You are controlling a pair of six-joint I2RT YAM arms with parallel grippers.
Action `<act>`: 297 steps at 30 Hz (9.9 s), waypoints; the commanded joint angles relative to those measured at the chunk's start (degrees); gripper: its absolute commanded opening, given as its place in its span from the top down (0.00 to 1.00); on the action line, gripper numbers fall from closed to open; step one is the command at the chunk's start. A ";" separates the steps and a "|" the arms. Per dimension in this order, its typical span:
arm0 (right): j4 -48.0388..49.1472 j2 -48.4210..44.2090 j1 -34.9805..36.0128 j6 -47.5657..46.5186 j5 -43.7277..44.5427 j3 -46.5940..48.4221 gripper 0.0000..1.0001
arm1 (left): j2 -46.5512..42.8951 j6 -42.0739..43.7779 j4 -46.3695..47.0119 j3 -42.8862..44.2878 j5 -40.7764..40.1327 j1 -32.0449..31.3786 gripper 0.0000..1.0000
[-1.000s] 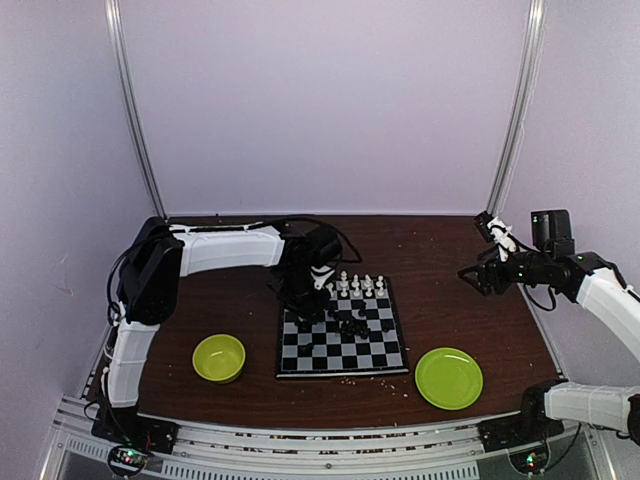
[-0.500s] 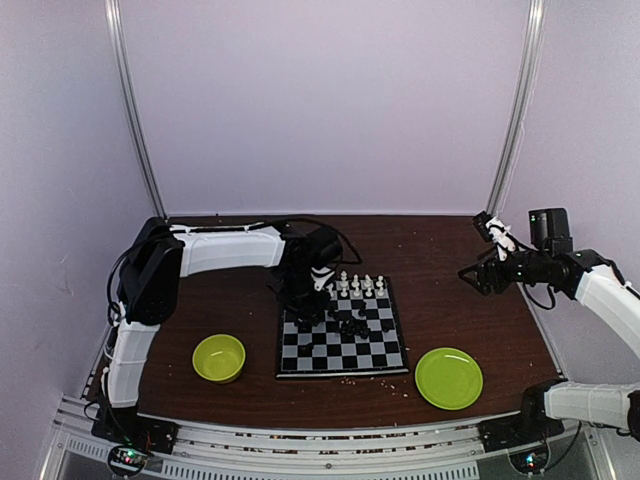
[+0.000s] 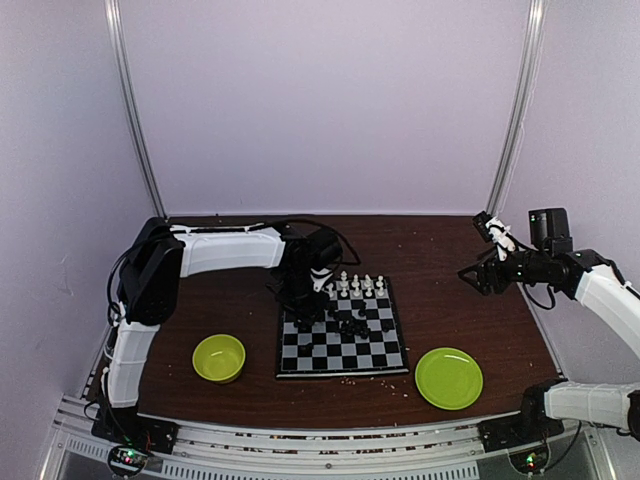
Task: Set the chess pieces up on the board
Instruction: Pick up the rook from the chessboard, then pass from the left arm to the right, then place the rook at a8, then pick up the rook from the chessboard.
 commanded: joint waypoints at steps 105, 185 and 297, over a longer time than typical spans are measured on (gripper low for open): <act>-18.39 35.46 24.16 18.23 -26.20 34.38 0.47 | -34.28 24.06 51.93 -31.87 -2.74 -12.91 0.97; 0.01 19.45 34.24 -8.61 6.29 1.43 0.96 | -49.07 7.65 57.90 -52.99 -24.45 -13.99 0.41; -2.24 -0.75 -1.40 2.19 1.33 1.74 0.61 | 13.45 18.92 18.03 19.52 4.83 -10.30 0.68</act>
